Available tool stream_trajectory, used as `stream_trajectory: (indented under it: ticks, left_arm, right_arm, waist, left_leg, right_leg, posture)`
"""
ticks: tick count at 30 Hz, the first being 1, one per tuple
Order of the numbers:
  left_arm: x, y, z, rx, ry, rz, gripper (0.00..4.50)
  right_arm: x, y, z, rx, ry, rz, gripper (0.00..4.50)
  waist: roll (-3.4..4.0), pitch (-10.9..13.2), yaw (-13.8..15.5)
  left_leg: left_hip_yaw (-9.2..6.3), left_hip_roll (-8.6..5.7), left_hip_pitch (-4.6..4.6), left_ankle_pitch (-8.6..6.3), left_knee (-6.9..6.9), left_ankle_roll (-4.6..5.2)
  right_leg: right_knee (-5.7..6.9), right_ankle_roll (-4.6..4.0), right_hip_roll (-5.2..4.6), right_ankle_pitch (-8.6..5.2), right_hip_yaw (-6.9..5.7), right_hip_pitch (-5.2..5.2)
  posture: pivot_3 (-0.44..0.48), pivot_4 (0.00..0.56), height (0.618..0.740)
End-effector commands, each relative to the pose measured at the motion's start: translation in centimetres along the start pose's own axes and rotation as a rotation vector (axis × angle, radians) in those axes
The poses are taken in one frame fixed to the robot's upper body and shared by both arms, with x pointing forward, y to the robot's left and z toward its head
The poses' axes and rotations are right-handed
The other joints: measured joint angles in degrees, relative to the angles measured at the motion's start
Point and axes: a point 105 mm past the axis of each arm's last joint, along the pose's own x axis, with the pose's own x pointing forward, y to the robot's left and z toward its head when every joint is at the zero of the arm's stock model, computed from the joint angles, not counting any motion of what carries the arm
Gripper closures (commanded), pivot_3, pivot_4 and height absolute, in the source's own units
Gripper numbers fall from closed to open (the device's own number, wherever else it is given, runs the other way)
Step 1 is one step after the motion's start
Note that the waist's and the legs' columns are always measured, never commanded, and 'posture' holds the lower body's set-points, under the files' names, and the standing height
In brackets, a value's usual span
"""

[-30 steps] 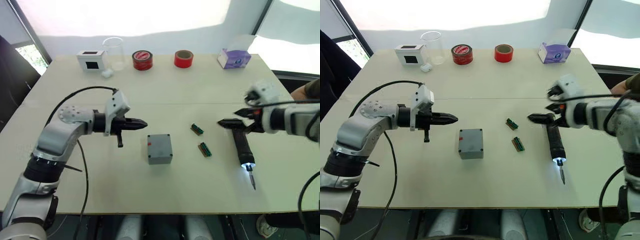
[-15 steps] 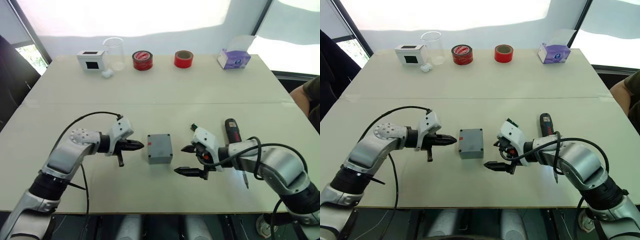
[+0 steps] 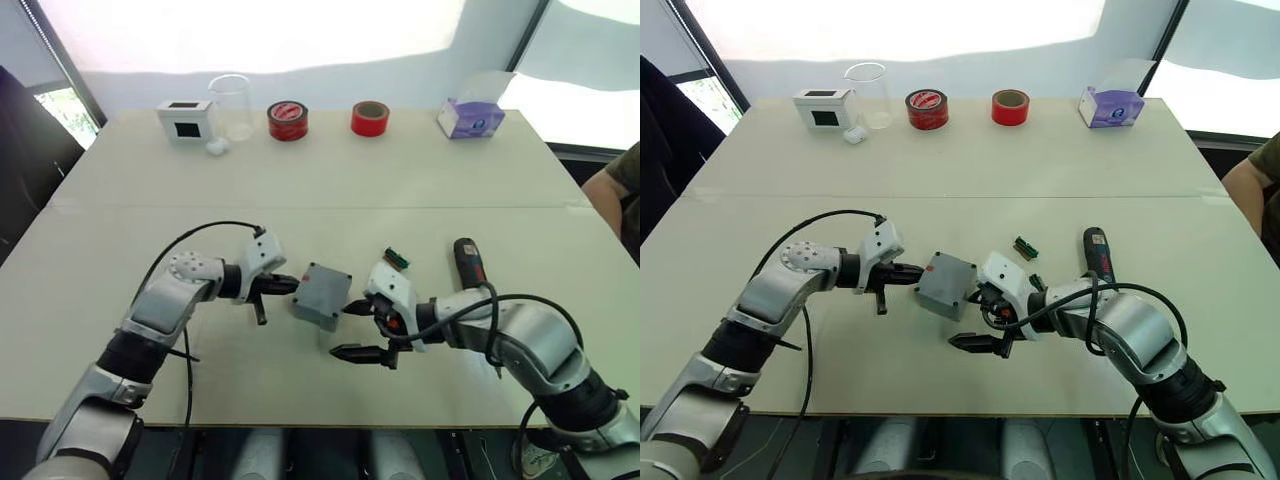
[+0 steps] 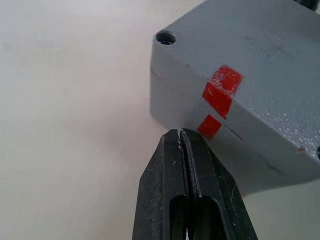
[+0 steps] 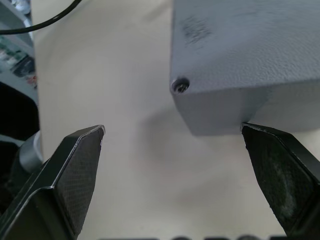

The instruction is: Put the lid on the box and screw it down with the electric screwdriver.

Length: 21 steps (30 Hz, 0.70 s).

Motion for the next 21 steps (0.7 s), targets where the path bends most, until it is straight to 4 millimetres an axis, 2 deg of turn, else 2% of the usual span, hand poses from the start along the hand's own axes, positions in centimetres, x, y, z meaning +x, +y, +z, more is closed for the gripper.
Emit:
stream_trajectory:
  ticks: [1,5,8,10,14,17,19,21]
  left_arm:
    - [0.0,1.5,0.7,0.062,0.003,0.075,4.5]
    - [-1.1,1.9,0.2,0.054,0.015,0.1,4.5]
    - [-2.2,1.2,-0.2,0.015,0.022,0.067,4.5]
    - [-3.1,-0.4,-1.1,-0.017,0.05,-0.004,4.5]
    - [-4.1,-3.5,-1.8,-0.052,0.092,-0.119,4.5]
    - [-4.2,-4.2,-1.9,-0.055,0.106,-0.139,4.5]
    - [-3.6,-4.8,-2.0,-0.061,0.102,-0.153,4.5]
    - [-2.3,-4.4,-1.3,-0.045,0.066,-0.11,4.5]
  right_arm:
    - [-0.8,0.6,0.8,-0.075,-0.004,0.001,0.02]
    - [-1.8,-0.4,0.6,-0.107,0.021,-0.053,0.02]
    - [-2.4,-1.9,0.9,-0.116,0.01,-0.112,0.02]
    - [-2.6,-3.5,1.2,-0.137,-0.005,-0.166,0.02]
    - [-2.1,-5.1,1.4,-0.165,-0.018,-0.188,0.02]
    - [-1.8,-5.6,1.5,-0.186,-0.027,-0.186,0.02]
    - [-1.2,-5.6,2.1,-0.199,-0.045,-0.168,0.02]
    - [-0.5,-4.6,2.3,-0.214,-0.051,-0.101,0.02]
  waist:
    - [0.0,0.0,0.18]
    - [-0.01,0.0,0.18]
    - [-0.01,0.0,0.11]
    - [-0.01,0.0,-0.01]
    - [0.0,0.0,-0.5]
    - [-0.01,0.0,-0.32]
    - [-0.01,0.0,-0.41]
    - [0.01,-0.01,-0.52]
  left_leg:
    - [0.0,0.0,0.0,0.0,0.01,0.0]
    - [0.0,0.0,0.0,0.0,0.0,0.0]
    - [0.0,0.02,0.0,0.0,0.0,0.0]
    - [0.0,0.02,0.01,0.0,0.0,0.0]
    - [-0.01,0.03,0.01,0.01,-0.02,-0.02]
    - [-0.02,0.02,0.0,0.01,-0.01,-0.02]
    - [-0.02,0.02,0.01,0.01,-0.01,-0.02]
    - [-0.02,0.01,0.01,0.01,-0.01,-0.02]
  right_leg:
    - [0.01,0.0,0.0,0.0,0.0,0.0]
    - [0.01,0.0,0.02,0.0,0.0,-0.01]
    - [0.02,0.0,0.03,0.0,0.0,-0.02]
    - [0.02,0.0,0.03,0.0,0.01,-0.02]
    - [0.01,-0.01,0.02,-0.01,0.01,-0.02]
    - [0.01,-0.01,-0.01,-0.01,0.0,0.0]
    - [0.01,-0.01,-0.02,0.0,0.0,0.01]
    - [0.01,-0.01,-0.01,0.0,0.0,0.01]
  posture:
    - [0.0,0.15,0.74]
    - [0.0,0.15,0.74]
    - [0.0,0.15,0.74]
    - [0.0,0.15,0.74]
    - [0.0,0.15,0.74]
    - [0.0,0.15,0.74]
    - [0.0,0.15,0.74]
    - [0.0,0.15,0.74]
